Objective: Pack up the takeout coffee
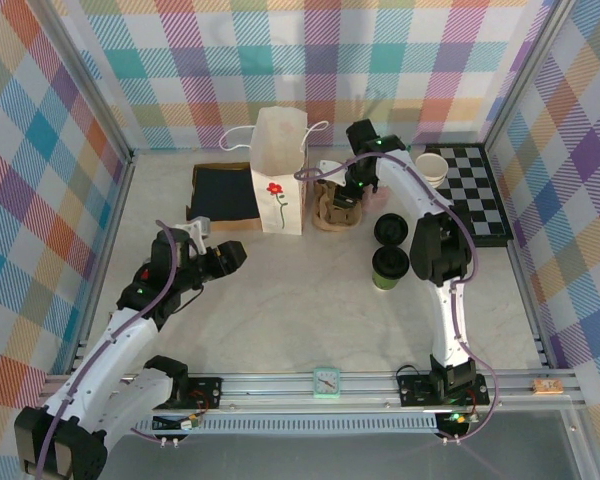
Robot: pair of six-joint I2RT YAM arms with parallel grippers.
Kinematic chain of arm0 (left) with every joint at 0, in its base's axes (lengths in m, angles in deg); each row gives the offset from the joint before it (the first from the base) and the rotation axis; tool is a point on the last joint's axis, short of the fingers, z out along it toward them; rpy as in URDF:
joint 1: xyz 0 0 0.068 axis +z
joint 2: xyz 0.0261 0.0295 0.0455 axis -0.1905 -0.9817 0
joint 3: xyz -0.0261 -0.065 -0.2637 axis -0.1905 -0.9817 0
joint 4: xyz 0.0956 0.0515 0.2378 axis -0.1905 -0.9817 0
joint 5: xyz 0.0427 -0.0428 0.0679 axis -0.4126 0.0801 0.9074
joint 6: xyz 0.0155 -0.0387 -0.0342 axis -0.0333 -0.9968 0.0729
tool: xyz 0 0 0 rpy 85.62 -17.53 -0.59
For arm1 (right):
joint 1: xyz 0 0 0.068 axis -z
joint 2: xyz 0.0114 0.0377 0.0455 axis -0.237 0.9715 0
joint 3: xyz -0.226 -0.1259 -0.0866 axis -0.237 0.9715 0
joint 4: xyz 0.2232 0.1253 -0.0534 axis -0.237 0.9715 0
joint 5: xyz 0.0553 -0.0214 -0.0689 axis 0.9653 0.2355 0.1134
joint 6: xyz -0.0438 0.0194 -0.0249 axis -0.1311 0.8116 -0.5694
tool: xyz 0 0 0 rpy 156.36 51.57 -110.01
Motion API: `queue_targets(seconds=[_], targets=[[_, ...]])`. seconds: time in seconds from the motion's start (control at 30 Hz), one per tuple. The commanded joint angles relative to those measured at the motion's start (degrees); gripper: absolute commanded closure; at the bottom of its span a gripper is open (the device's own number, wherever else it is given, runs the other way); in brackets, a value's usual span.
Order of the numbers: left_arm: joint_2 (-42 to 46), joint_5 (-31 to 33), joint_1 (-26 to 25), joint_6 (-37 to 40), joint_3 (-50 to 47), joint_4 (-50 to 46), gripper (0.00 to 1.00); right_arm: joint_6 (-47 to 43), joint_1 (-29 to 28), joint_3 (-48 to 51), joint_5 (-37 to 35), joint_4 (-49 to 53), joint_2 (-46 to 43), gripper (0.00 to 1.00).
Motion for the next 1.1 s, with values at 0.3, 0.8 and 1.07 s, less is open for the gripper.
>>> queue_targets(seconds=[0.3, 0.8, 1.07], targets=[[2.44, 1.33, 0.69, 1.68, 4.40, -3.68, 0.36, 1.74, -2.69, 5.11, -2.77, 0.45, -10.64, 0.63], [-4.62, 4.25, 0.73, 3.45, 16.81, -6.68, 0.36, 14.80, -5.66, 18.14, -1.88, -2.32, -28.12, 0.66], [-18.93, 6.22, 0.67, 4.42, 31.85, -10.55, 0.36, 20.72, -9.25, 26.47, -2.66, -5.17, -39.12, 0.69]])
